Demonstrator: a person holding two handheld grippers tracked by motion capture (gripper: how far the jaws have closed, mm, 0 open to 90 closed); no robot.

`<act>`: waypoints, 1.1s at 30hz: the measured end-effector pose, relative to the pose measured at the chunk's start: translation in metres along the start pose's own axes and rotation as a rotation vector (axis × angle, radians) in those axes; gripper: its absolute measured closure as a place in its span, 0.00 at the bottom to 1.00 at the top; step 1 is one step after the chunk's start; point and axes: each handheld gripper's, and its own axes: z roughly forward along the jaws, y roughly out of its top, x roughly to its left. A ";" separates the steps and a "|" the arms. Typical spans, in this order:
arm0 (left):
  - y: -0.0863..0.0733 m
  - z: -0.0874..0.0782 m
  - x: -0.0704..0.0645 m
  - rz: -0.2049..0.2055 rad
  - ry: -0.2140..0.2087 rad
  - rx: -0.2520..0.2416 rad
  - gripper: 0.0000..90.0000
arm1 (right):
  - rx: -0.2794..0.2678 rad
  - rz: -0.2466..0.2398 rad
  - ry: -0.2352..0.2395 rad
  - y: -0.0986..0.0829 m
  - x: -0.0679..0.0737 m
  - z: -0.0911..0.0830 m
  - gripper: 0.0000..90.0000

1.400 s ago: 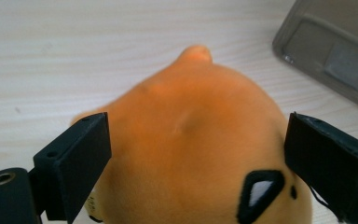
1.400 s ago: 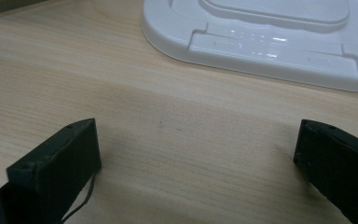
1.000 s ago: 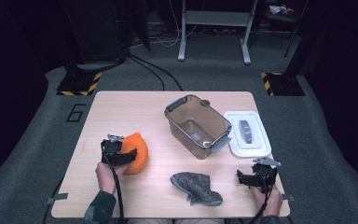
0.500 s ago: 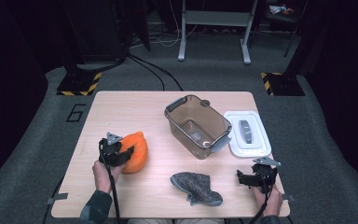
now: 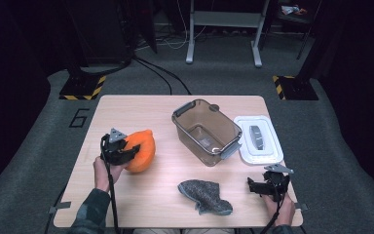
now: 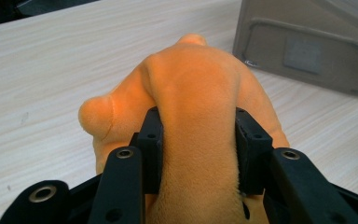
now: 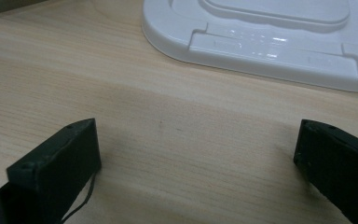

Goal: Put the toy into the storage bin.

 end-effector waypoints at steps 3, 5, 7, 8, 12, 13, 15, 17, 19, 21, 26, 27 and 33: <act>0.008 -0.003 0.002 0.031 -0.017 -0.002 0.68 | 0.000 0.000 0.000 0.000 0.000 0.000 0.00; 0.014 -0.004 0.003 0.039 -0.023 -0.004 0.68 | 0.000 0.000 0.000 0.000 0.000 0.000 0.00; 0.019 -0.004 0.003 0.052 -0.022 -0.012 0.68 | 0.000 0.000 0.000 0.000 0.000 0.000 0.00; 0.022 -0.005 0.004 0.056 -0.025 -0.013 0.68 | 0.000 0.000 0.000 0.000 0.000 0.000 0.00; 0.033 -0.006 0.005 0.076 -0.027 -0.025 0.68 | 0.000 0.000 0.000 0.000 0.000 0.000 0.00; 0.035 -0.006 0.005 0.075 -0.020 -0.034 0.68 | 0.000 0.000 0.000 0.000 0.000 0.000 0.00; 0.040 -0.006 0.006 0.082 -0.023 -0.039 0.68 | 0.000 0.000 0.000 0.000 0.000 0.000 0.00; 0.044 -0.006 0.007 0.098 -0.025 -0.035 0.68 | 0.000 0.000 0.000 0.000 0.000 0.000 0.00; 0.049 -0.007 0.008 0.107 -0.028 -0.040 0.68 | 0.000 0.000 0.000 0.000 0.000 0.000 0.00; 0.053 -0.007 0.009 0.117 -0.027 -0.047 0.68 | 0.000 0.000 0.000 0.000 0.000 0.000 0.00; 0.067 -0.007 0.011 0.170 -0.051 -0.055 0.68 | 0.000 0.000 0.000 0.000 0.000 0.000 0.00; 0.070 -0.007 0.012 0.170 -0.051 -0.053 0.68 | 0.000 0.000 0.000 0.000 0.000 0.000 0.00; 0.087 -0.007 0.012 0.205 -0.072 -0.078 0.68 | 0.000 0.000 0.000 0.000 0.000 0.000 0.00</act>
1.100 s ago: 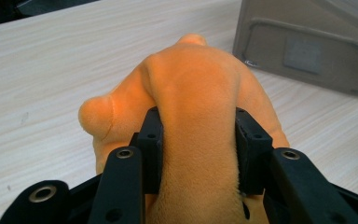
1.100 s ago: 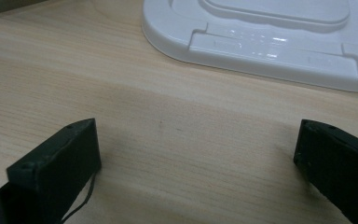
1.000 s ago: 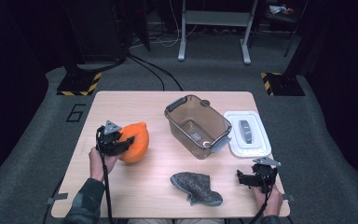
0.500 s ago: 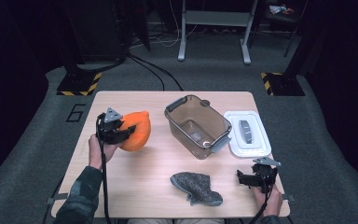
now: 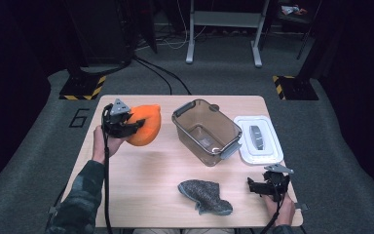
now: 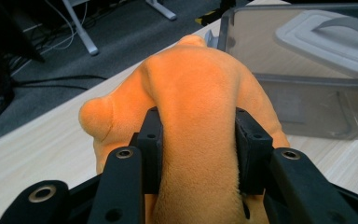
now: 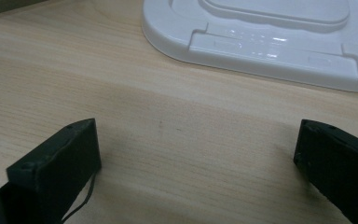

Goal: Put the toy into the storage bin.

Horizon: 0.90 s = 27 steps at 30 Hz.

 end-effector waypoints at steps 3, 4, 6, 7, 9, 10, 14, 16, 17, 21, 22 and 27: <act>0.008 0.002 0.000 0.028 -0.010 -0.007 0.68 | 0.000 0.000 0.000 0.000 0.000 0.000 0.00; 0.011 0.003 0.000 0.036 -0.017 -0.004 0.68 | 0.000 0.000 0.000 0.000 0.000 0.000 0.00; 0.017 0.005 -0.002 0.049 -0.026 -0.013 0.68 | 0.000 0.000 0.000 0.000 0.000 0.000 0.00; 0.020 0.006 -0.002 0.060 -0.029 -0.012 0.68 | 0.000 -0.001 0.000 0.000 0.000 0.000 0.00; 0.026 0.009 -0.003 0.070 -0.037 -0.021 0.68 | 0.000 0.000 0.000 0.000 0.000 0.000 0.00; 0.029 0.011 -0.003 0.077 -0.038 -0.020 0.68 | 0.000 0.000 0.000 0.000 0.000 0.000 0.00; 0.042 0.017 -0.007 0.099 -0.057 -0.019 0.68 | 0.000 0.000 0.000 0.000 0.000 0.000 0.00; 0.049 0.020 -0.008 0.119 -0.062 -0.026 0.68 | 0.000 0.000 0.000 0.000 0.000 0.000 0.00; 0.052 0.022 -0.009 0.124 -0.067 -0.026 0.68 | 0.000 -0.001 0.000 0.000 0.000 0.000 0.00; 0.063 0.029 -0.013 0.145 -0.084 -0.042 0.67 | 0.000 0.000 0.000 0.000 0.000 0.000 0.00; 0.066 0.031 -0.014 0.145 -0.089 -0.043 0.67 | 0.000 0.000 0.000 0.000 0.000 0.000 0.00; 0.078 0.040 -0.018 0.186 -0.107 -0.040 0.67 | 0.000 0.002 0.000 0.000 0.000 0.000 0.00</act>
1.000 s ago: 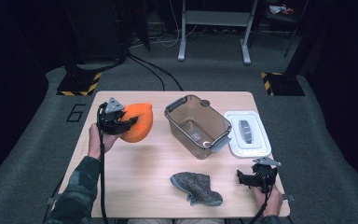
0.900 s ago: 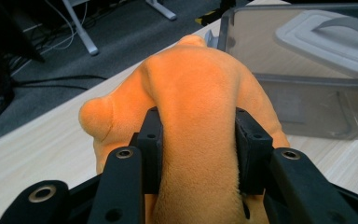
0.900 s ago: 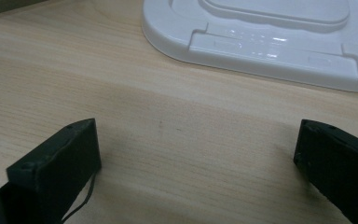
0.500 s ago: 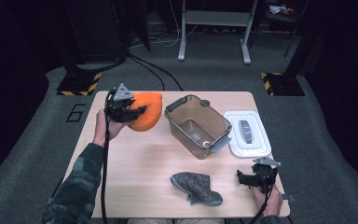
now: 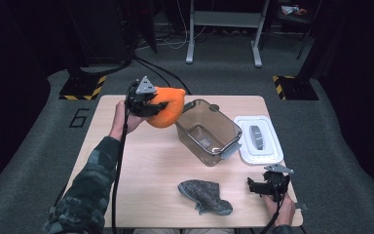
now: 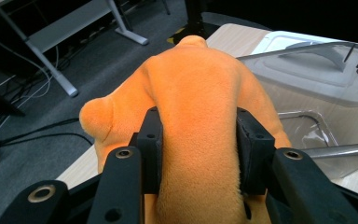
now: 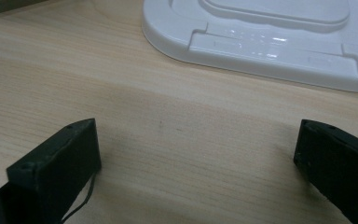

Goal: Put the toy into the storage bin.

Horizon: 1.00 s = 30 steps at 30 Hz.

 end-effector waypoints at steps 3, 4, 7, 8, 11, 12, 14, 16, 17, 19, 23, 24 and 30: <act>0.007 0.006 -0.001 0.025 -0.015 0.003 0.67 | -0.001 0.003 -0.001 0.000 0.000 0.000 0.00; 0.009 0.008 -0.002 0.035 -0.019 -0.001 0.67 | -0.001 0.003 -0.001 0.000 0.000 0.000 0.00; 0.015 0.015 -0.003 0.054 -0.041 0.006 0.66 | -0.002 0.001 0.000 0.000 0.000 0.000 0.00; 0.017 0.018 -0.004 0.061 -0.044 0.005 0.66 | -0.001 0.002 0.000 0.000 0.000 0.000 0.00; 0.022 0.027 -0.007 0.078 -0.061 0.006 0.66 | -0.003 -0.001 -0.002 0.000 0.000 0.000 0.00; 0.022 0.029 -0.007 0.076 -0.060 0.005 0.66 | -0.003 -0.001 -0.001 0.000 0.000 0.000 0.00; 0.025 0.034 -0.008 0.088 -0.071 0.008 0.66 | -0.004 -0.002 -0.001 0.000 0.000 0.000 0.00; 0.026 0.040 -0.010 0.097 -0.079 0.007 0.66 | -0.004 -0.002 -0.001 0.000 0.000 0.000 0.00; 0.027 0.042 -0.010 0.104 -0.081 0.006 0.66 | -0.004 -0.002 -0.001 0.000 0.000 0.000 0.00; 0.029 0.048 -0.011 0.112 -0.084 0.009 0.66 | -0.004 -0.002 -0.001 0.000 0.000 0.000 0.00; 0.031 0.057 -0.012 0.115 -0.095 0.003 0.66 | -0.004 -0.002 -0.002 0.000 0.000 0.000 0.00; 0.032 0.060 -0.013 0.119 -0.096 0.001 0.66 | -0.004 -0.002 -0.001 0.000 0.000 0.000 0.00; 0.030 0.074 -0.017 0.116 -0.131 0.005 0.66 | -0.003 -0.002 -0.002 0.000 0.000 0.000 0.00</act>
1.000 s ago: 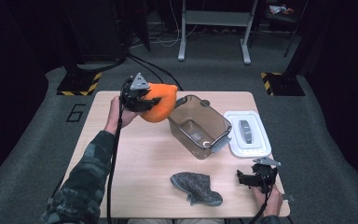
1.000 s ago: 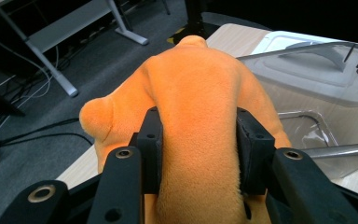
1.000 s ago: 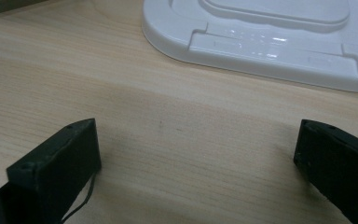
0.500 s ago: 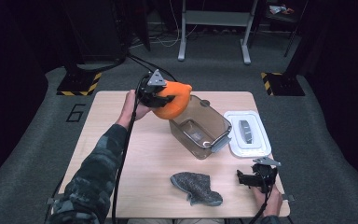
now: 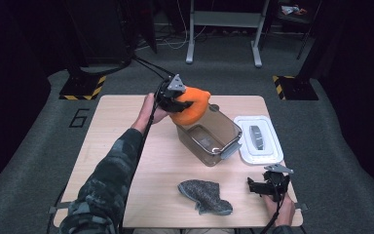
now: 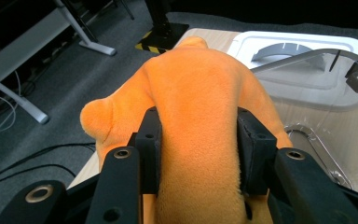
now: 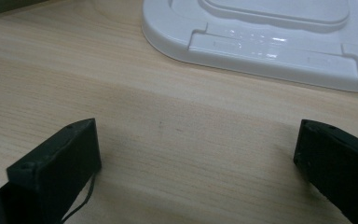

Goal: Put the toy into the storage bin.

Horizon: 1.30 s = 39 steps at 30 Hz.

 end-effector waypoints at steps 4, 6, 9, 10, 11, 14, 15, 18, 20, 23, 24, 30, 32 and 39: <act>-0.001 0.009 -0.001 0.001 -0.008 0.010 0.66 | 0.000 0.000 0.000 0.000 0.000 0.000 0.00; -0.001 0.013 -0.001 0.007 -0.006 0.013 0.66 | 0.000 0.000 0.000 0.000 0.000 0.000 0.00; -0.002 0.017 0.000 -0.002 -0.025 0.013 0.66 | 0.000 0.000 0.000 0.000 0.000 0.000 0.00; -0.003 0.019 -0.001 0.001 -0.027 0.019 0.66 | 0.000 0.000 0.000 0.000 0.000 0.000 0.00; -0.003 0.021 -0.001 0.003 -0.031 0.024 0.66 | 0.002 0.006 0.000 0.000 0.001 0.000 0.00; -0.004 0.024 -0.002 0.002 -0.041 0.023 0.65 | 0.001 0.004 0.000 0.000 0.000 0.000 0.00; -0.005 0.025 -0.002 0.001 -0.046 0.019 0.65 | 0.002 0.004 0.000 0.000 0.000 0.000 0.00; -0.006 0.028 -0.003 0.006 -0.053 0.025 0.65 | 0.001 0.004 0.000 0.000 0.000 0.000 0.00; -0.006 0.029 -0.003 0.004 -0.059 0.024 0.65 | 0.001 0.004 0.000 0.000 0.000 0.000 0.00; -0.007 0.030 -0.003 0.010 -0.071 0.019 0.65 | 0.001 0.004 0.000 0.000 0.000 0.000 0.00; -0.007 0.031 -0.003 0.008 -0.073 0.020 0.65 | 0.001 0.003 0.000 0.000 0.000 0.000 0.00; -0.009 0.036 -0.004 0.012 -0.090 0.027 0.65 | 0.002 0.005 0.000 0.000 0.001 0.000 0.00; -0.010 0.038 -0.006 0.012 -0.099 0.034 0.64 | 0.002 0.003 0.000 0.000 0.000 0.000 0.00; -0.012 0.047 -0.009 0.007 -0.105 0.049 0.63 | 0.002 0.005 0.000 0.000 0.000 0.000 0.00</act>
